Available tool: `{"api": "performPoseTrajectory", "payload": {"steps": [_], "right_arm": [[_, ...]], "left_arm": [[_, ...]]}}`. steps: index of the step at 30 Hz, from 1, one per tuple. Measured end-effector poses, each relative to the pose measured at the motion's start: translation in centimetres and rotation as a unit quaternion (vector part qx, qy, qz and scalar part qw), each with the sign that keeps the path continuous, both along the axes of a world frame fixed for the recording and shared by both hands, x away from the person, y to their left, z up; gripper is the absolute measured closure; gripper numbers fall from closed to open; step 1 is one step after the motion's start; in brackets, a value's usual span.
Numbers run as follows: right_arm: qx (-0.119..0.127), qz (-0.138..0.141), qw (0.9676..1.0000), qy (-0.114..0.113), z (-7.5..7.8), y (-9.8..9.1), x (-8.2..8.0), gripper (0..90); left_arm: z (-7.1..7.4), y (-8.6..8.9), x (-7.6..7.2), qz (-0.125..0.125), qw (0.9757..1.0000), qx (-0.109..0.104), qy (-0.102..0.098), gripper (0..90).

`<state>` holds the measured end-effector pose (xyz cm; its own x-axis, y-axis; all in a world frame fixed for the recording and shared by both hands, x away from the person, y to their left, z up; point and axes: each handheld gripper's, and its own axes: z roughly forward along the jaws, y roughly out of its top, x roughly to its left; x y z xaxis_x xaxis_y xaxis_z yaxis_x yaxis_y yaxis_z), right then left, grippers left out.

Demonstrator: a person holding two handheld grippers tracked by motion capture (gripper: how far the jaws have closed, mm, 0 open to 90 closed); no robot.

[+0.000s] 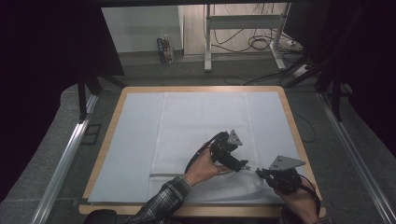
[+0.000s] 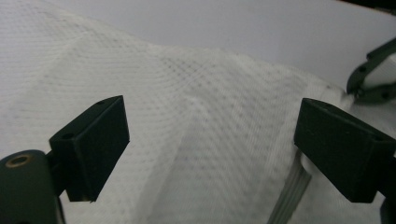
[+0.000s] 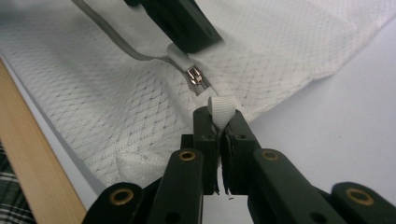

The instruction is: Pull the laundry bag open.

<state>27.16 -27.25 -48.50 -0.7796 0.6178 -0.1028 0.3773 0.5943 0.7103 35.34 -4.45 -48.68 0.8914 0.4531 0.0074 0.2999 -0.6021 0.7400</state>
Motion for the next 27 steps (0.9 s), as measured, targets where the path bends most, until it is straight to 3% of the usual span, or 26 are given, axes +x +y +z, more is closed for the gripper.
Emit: {"api": "performPoseTrajectory", "payload": {"steps": [4,8,9,11,14,15,18,20,22,25,27], "right_arm": [[-0.002,0.000,1.0000,-0.005,0.1,0.0,0.0,85.1],[-0.009,0.001,0.9999,-0.008,0.0,0.1,-0.1,85.1],[-0.011,0.002,0.9999,-0.011,0.0,0.1,-0.1,85.1],[-0.015,0.004,0.9998,-0.015,0.0,0.2,-0.2,85.1],[-0.020,0.004,0.9996,-0.019,0.0,0.3,-0.2,85.1],[-0.025,0.007,0.9994,-0.023,0.0,0.3,-0.3,85.1],[-0.029,0.007,0.9992,-0.026,0.0,0.4,-0.3,85.0],[-0.032,0.008,0.9991,-0.027,0.0,0.4,-0.3,85.0],[-0.037,0.011,0.9988,-0.031,0.0,0.4,-0.3,84.9],[-0.039,0.011,0.9986,-0.035,0.0,0.5,-0.4,84.9],[-0.039,0.011,0.9985,-0.036,0.0,0.5,-0.4,84.8]], "left_arm": [[0.2,1.3,-0.1,-0.012,0.9998,-0.010,0.012,19.3],[0.4,2.1,-0.2,-0.032,0.9990,-0.019,0.026,38.6],[0.4,2.2,-0.2,-0.042,0.9976,-0.034,0.043,43.2],[0.4,2.2,-0.2,-0.049,0.9958,-0.049,0.060,50.7],[0.4,2.1,-0.2,-0.059,0.9950,-0.045,0.067,61.3],[0.3,1.8,-0.2,-0.069,0.9923,-0.056,0.087,63.7],[0.1,1.2,-0.2,-0.077,0.9877,-0.071,0.116,69.7],[0.1,1.1,-0.2,-0.078,0.9865,-0.073,0.124,70.8],[-0.2,0.7,0.0,-0.089,0.9824,-0.073,0.147,71.4],[-0.3,0.5,0.1,-0.089,0.9816,-0.066,0.155,73.0],[-0.5,0.5,0.2,-0.098,0.9789,-0.068,0.166,74.7]]}}
